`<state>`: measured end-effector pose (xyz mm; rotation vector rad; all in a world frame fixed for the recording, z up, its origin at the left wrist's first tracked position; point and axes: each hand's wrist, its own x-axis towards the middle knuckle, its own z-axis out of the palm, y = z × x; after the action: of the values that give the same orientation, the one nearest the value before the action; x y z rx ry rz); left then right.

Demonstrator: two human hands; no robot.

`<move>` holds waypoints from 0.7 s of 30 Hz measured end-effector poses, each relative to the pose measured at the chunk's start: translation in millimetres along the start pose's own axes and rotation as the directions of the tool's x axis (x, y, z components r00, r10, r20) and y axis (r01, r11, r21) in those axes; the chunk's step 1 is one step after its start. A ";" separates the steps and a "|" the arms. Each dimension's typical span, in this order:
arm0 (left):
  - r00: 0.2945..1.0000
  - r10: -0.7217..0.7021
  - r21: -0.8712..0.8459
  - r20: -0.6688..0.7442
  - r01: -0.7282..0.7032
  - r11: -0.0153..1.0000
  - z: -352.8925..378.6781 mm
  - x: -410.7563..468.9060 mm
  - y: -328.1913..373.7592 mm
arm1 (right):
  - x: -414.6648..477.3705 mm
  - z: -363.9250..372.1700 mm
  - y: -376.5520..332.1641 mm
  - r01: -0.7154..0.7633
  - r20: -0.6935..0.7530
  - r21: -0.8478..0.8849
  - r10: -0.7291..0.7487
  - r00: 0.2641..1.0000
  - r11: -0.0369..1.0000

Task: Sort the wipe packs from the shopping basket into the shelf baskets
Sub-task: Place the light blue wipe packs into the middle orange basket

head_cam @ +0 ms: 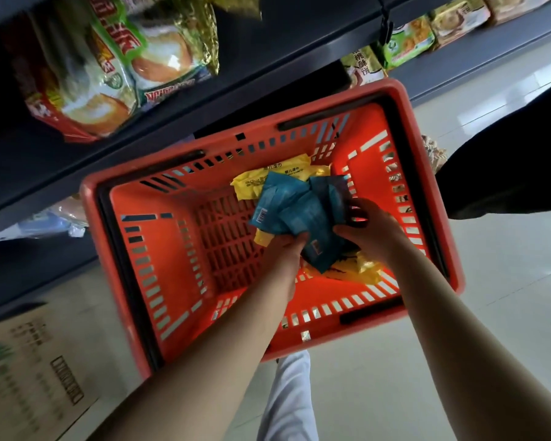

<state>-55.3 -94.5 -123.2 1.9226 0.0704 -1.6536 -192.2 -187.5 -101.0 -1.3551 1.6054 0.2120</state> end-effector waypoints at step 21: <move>0.957 0.283 -0.364 0.056 -0.245 0.899 -107.7 -175.6 64.8 | -164.2 -61.8 -91.0 0.119 -0.019 0.875 -0.212 0.977 0.469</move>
<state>27.0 -39.4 68.6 1.4967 0.0562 -1.4459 -169.3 -154.2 92.5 -0.6323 1.1702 -0.6182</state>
